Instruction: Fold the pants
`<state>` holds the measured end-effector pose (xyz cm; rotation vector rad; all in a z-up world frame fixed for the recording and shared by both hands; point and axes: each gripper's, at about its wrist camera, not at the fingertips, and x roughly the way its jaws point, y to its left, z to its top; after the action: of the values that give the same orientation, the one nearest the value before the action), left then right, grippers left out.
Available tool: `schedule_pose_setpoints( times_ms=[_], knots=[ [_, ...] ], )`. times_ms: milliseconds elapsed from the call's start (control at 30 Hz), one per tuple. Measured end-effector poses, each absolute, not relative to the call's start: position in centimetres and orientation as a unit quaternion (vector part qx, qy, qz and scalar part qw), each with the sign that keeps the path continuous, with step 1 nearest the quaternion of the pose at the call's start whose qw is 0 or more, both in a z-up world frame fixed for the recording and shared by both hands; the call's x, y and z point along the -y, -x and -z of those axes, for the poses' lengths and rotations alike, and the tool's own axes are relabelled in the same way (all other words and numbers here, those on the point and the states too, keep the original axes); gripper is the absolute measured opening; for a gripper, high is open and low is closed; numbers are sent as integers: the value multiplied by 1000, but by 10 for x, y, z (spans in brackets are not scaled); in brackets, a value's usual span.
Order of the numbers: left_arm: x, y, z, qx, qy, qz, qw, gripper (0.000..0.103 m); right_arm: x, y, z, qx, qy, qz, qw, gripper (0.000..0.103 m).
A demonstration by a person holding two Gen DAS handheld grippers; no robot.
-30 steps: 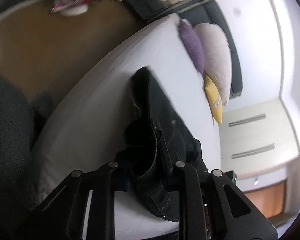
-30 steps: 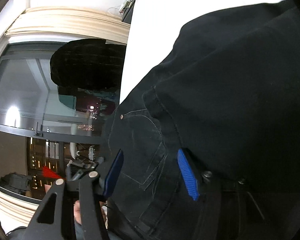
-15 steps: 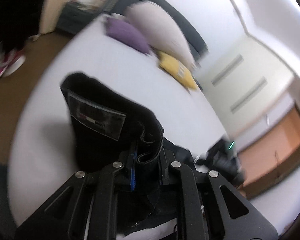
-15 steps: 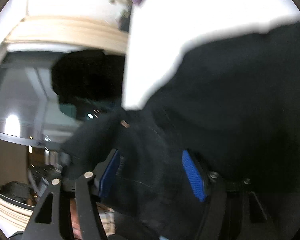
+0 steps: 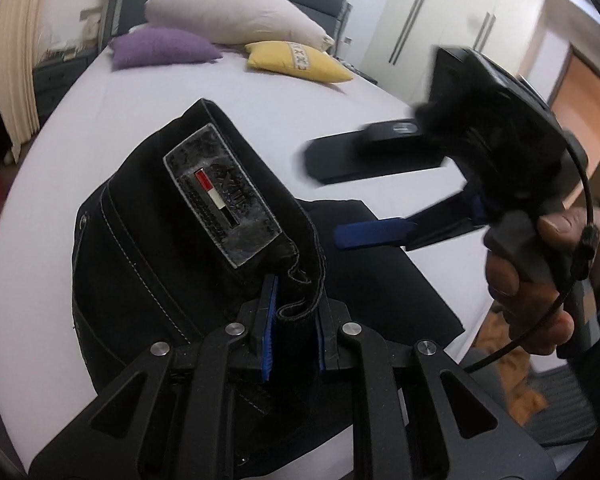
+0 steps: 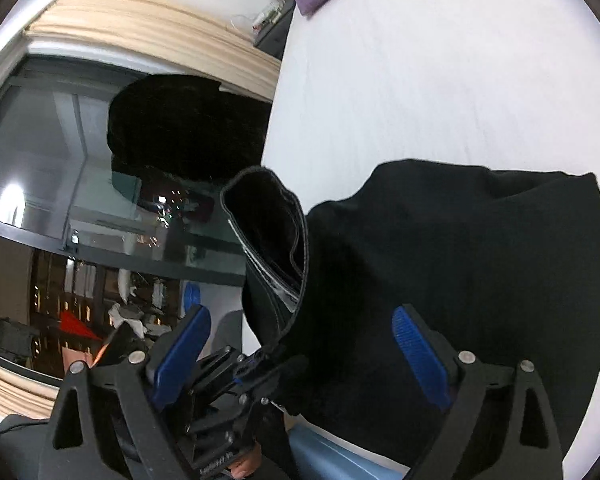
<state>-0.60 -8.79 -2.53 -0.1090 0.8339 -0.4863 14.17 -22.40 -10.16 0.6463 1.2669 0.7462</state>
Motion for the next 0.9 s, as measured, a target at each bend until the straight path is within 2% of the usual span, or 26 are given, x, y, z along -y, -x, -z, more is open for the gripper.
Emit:
schedule_pose_setpoints(
  times_ms=[100,133,167,200,267,533,767,900],
  knots=[
    [108,19,30,-395,19,242,886,13,212,-143,106,-573,-273,-347,690,92],
    [114,21,31,-394,10,246,886,13,208,-144,105,-573,-258,-351,694,79],
    [122,23,32,-394,1,251,884,13,203,-144,105,-576,-237,-353,699,60],
    [127,25,33,-392,-6,255,884,13,202,-146,104,-579,-226,-347,702,53],
    [130,31,33,-389,-14,262,883,13,210,-147,105,-583,-216,-326,712,30],
    [183,30,42,-395,-28,318,861,13,270,-135,115,-575,-229,-289,730,19],
    [240,20,50,-399,-41,345,849,13,319,-128,120,-571,-236,-264,740,18],
    [247,14,54,-399,-44,348,848,13,333,-133,124,-569,-242,-256,743,17]
  ],
)
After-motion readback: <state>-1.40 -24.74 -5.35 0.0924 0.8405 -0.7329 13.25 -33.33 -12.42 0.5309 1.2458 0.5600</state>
